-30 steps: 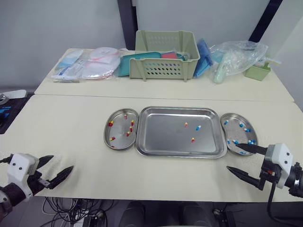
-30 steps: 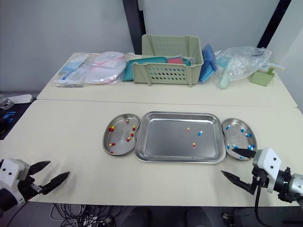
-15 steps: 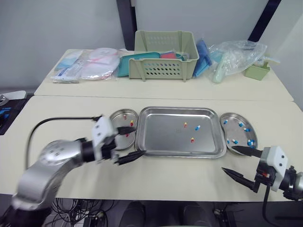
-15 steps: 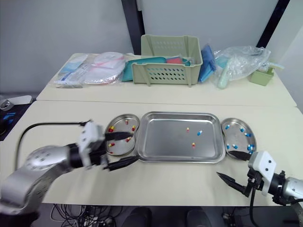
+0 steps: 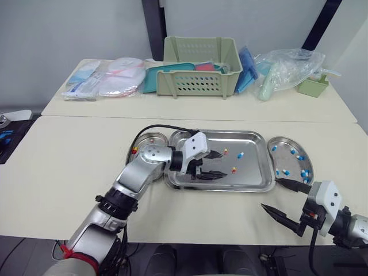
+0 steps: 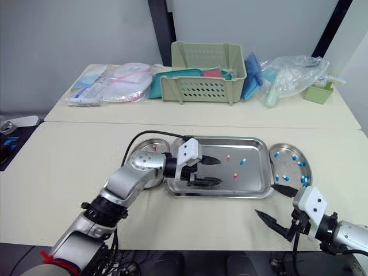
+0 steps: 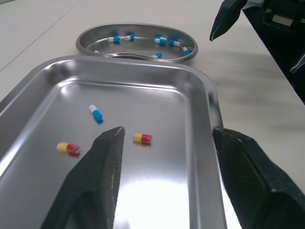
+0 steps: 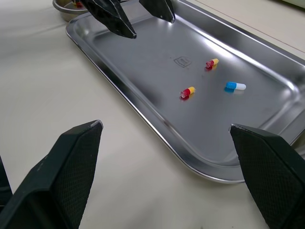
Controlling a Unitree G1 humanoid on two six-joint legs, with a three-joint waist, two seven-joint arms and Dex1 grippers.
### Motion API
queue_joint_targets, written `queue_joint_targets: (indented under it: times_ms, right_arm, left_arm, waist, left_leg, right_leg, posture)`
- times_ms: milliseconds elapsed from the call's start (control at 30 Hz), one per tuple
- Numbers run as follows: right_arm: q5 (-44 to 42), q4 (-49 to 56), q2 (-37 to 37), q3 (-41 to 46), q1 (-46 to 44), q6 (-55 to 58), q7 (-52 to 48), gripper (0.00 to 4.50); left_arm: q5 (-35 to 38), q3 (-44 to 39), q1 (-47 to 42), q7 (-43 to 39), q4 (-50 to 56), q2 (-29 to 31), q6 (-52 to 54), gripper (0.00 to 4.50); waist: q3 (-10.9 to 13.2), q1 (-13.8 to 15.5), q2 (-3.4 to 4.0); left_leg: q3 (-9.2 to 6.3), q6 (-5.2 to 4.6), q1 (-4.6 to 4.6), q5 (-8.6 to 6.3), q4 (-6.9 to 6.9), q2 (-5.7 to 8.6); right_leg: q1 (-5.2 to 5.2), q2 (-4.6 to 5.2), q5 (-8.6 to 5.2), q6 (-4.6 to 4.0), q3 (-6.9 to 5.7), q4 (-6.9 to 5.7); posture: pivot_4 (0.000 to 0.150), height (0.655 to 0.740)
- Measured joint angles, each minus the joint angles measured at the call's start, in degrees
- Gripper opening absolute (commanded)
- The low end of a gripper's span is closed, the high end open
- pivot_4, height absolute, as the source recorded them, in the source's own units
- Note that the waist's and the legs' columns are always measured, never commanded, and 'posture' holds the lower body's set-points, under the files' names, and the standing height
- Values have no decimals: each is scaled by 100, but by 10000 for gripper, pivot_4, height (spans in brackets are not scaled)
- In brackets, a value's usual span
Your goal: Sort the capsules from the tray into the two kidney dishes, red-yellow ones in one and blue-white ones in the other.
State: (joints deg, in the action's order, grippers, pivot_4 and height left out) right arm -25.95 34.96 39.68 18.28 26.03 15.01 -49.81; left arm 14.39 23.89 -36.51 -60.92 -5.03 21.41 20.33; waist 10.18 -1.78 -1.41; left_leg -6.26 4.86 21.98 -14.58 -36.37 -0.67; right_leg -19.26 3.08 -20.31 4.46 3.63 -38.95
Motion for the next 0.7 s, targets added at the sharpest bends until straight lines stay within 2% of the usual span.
queue_joint_targets:
  times_ms: [467, 700]
  right_arm:
    - [11, 299, -154, -70, 267, 50, 259, 45000]
    - [70, 293, -246, -91, 458, -77, 256, 45000]
  left_arm:
    - [-955, 211, -930, 121, -2543, -1261, -784, 29638]
    - [-1212, 194, -1227, 134, -3409, -1611, -1165, 29638]
  waist:
    - [1, 11, -2]
    - [2, 2, -3]
  left_leg:
    - [-3, 0, 2, 0, -4, 3]
    - [-2, 0, 2, 0, -4, 4]
  right_leg:
    - [0, 0, 0, 1, -3, -1]
    - [-1, 0, 0, 1, -2, -1]
  posture:
    - [1500, 7400]
    - [1500, 7400]
